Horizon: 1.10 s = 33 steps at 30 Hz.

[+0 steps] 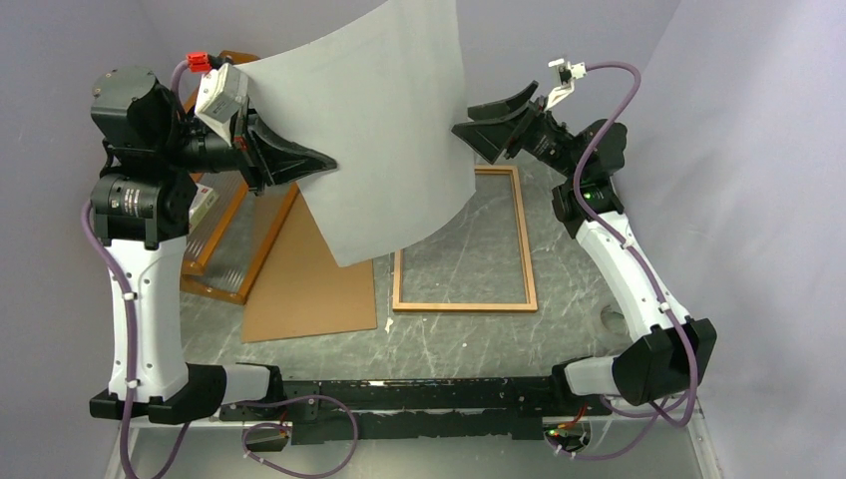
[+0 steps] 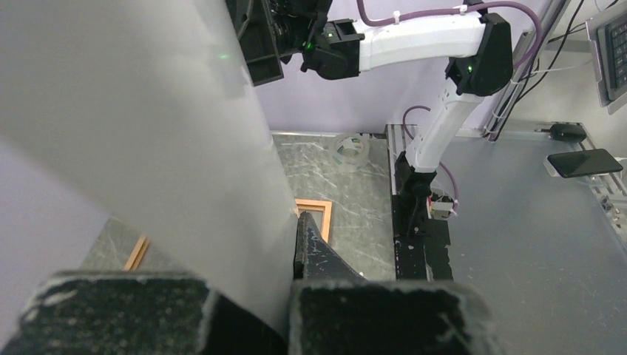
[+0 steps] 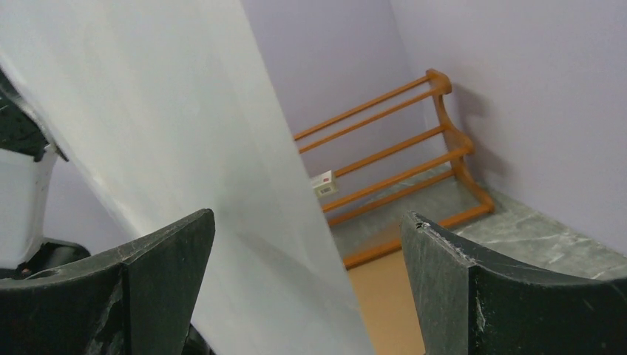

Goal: Put the photo into the frame
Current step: Place the photo in the photo frame.

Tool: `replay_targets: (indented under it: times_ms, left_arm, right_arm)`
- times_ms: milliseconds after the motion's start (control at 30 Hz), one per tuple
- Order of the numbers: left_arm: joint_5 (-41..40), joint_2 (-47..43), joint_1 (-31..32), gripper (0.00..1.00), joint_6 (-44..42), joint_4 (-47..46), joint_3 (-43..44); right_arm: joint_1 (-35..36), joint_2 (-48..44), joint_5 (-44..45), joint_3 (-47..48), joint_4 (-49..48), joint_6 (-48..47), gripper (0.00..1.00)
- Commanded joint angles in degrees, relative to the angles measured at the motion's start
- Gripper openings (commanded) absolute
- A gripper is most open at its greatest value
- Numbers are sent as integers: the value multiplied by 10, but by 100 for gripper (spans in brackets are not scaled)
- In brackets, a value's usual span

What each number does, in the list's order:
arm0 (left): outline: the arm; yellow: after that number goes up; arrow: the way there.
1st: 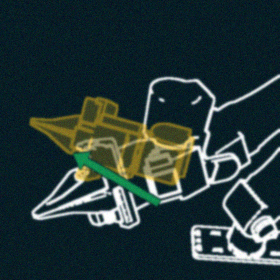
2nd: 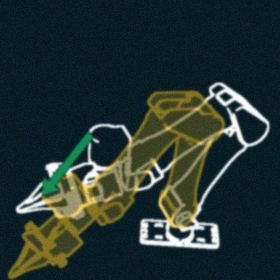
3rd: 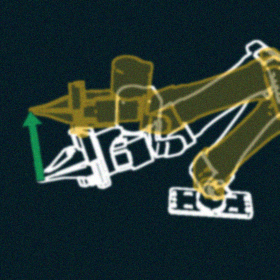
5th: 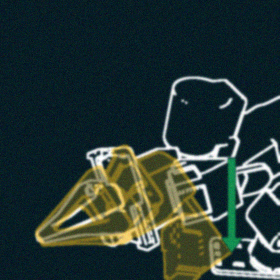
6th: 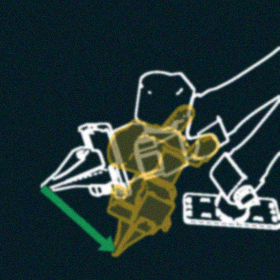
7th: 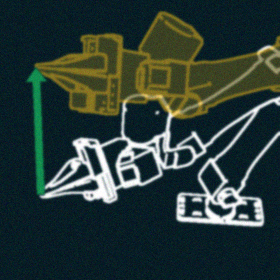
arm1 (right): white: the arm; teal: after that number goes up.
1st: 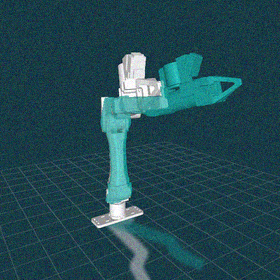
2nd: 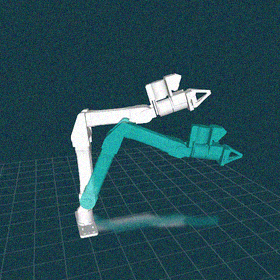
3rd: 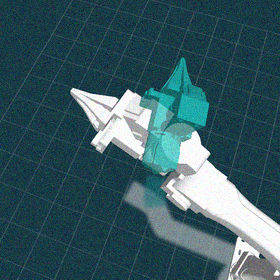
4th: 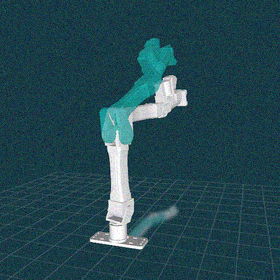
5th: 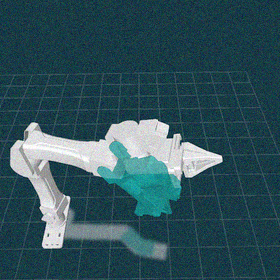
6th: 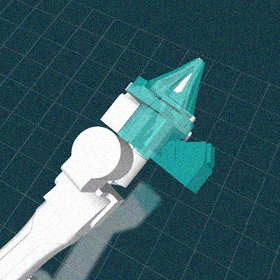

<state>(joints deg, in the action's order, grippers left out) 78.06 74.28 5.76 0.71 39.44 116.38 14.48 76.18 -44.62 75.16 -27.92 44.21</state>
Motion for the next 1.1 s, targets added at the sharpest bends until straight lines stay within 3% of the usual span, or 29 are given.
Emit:
replay_targets:
  times_ms: [0, 233, 400, 533, 733, 933, 1067]
  left_arm:
    - [13, -6, -1, 3, 29, -43, 1]
    - [-47, 12, -2, 3, 48, -29, 16]
    - [-101, 20, -3, 3, 41, -11, 18]
    - [-103, 35, -6, 3, 40, -15, -3]
    - [-116, 54, -10, 3, 44, -17, -24]
    - [-118, 67, -23, 3, 50, -13, -35]
    - [-111, 76, -31, 3, 64, -30, -46]
  right_arm:
    - [-2, -10, -61, 23, -72, 36, 99]
    - [-2, -13, -158, 4, -250, 171, 94]
    - [-9, -40, -133, -21, -173, 123, 79]
    - [-11, -54, -121, -20, -82, 74, 55]
    - [-16, -66, -100, -42, 4, 26, 41]
    - [-32, -55, -108, -68, -20, 52, 36]
    - [-38, -33, -119, -69, -38, 70, 21]
